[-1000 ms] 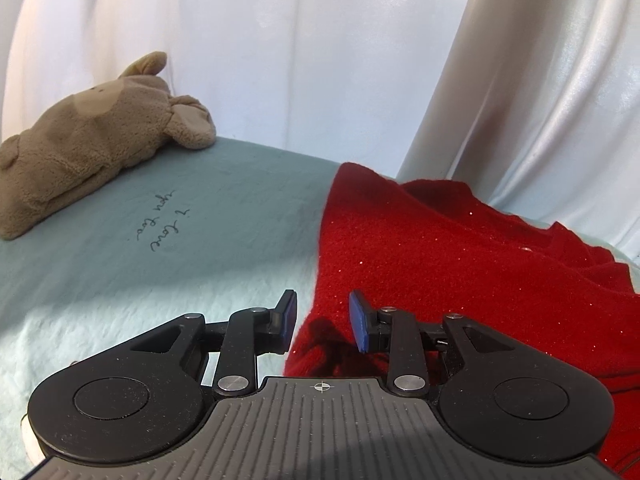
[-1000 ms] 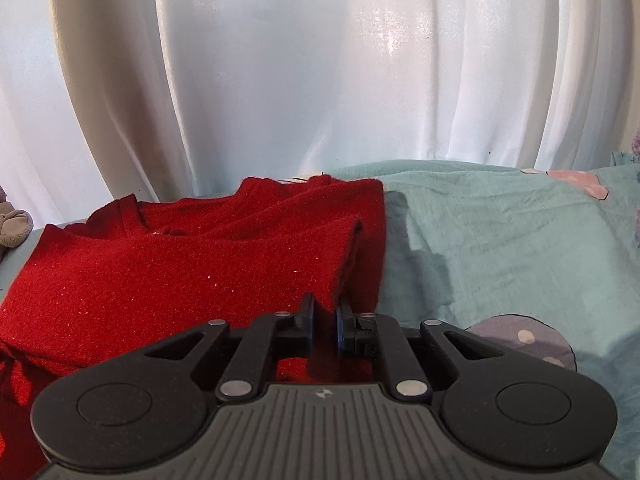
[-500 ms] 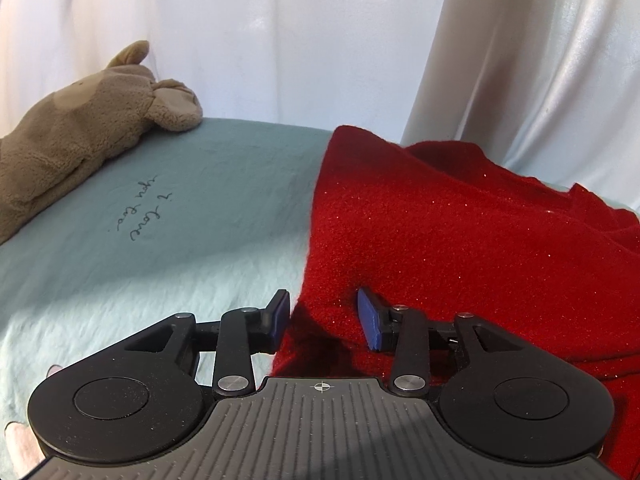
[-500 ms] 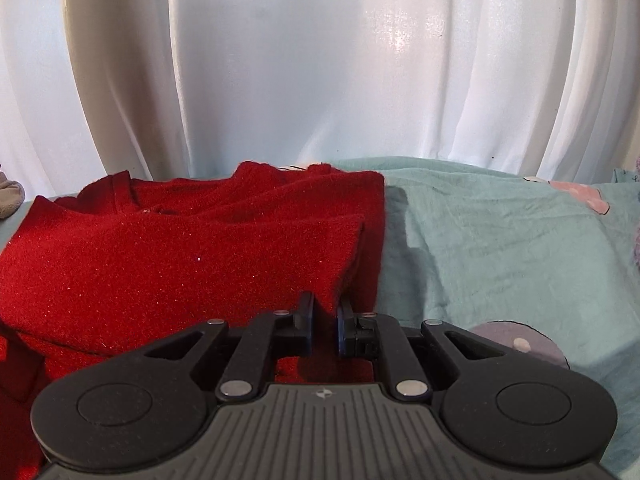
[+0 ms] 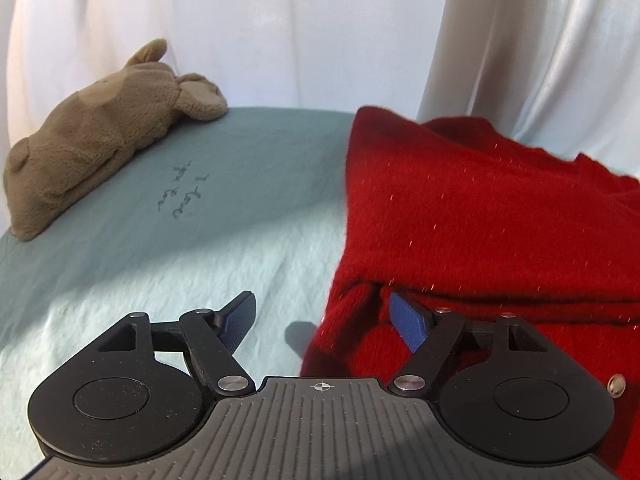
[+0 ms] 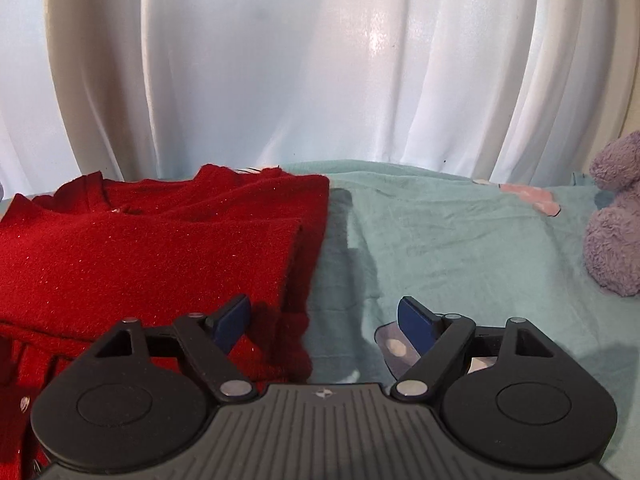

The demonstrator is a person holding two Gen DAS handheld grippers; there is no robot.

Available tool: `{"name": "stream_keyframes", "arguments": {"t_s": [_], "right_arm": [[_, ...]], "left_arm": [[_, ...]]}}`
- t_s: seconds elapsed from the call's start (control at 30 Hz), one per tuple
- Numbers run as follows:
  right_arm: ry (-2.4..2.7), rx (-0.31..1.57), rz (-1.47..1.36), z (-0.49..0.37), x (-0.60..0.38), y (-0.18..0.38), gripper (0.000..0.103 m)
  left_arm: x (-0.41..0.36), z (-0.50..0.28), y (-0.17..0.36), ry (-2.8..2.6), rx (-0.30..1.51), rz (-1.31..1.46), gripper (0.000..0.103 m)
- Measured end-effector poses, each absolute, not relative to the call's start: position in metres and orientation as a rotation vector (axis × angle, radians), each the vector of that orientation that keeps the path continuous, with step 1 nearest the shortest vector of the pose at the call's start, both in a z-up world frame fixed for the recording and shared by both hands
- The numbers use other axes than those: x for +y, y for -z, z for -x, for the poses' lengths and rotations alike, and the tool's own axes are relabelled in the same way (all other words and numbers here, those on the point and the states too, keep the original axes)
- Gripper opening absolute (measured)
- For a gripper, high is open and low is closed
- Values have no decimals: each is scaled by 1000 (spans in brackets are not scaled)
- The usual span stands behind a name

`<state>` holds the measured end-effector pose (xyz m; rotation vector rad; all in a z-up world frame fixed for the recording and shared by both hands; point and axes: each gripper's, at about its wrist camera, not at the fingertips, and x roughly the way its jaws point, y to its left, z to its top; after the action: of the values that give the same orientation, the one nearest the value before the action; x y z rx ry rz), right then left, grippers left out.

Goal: Fold small clothes
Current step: 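Open both grippers and smooth the folded cardigan side with the left gripper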

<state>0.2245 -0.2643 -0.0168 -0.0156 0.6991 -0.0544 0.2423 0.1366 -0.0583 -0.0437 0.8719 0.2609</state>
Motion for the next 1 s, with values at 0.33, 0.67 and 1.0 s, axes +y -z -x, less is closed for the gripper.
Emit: {"name": "stream_keyframes", "arguments": {"t_s": [0.33, 0.67, 1.0], "right_arm": [[-58, 791, -103, -85, -278, 15, 82], [-100, 854, -180, -36, -286, 36, 82], [-118, 937, -234, -6, -304, 52, 59]], "left_arm": [[135, -146, 52, -262, 926, 99, 80], [146, -93, 63, -260, 1000, 176, 81], [154, -65, 59, -222, 1046, 176, 82]]}}
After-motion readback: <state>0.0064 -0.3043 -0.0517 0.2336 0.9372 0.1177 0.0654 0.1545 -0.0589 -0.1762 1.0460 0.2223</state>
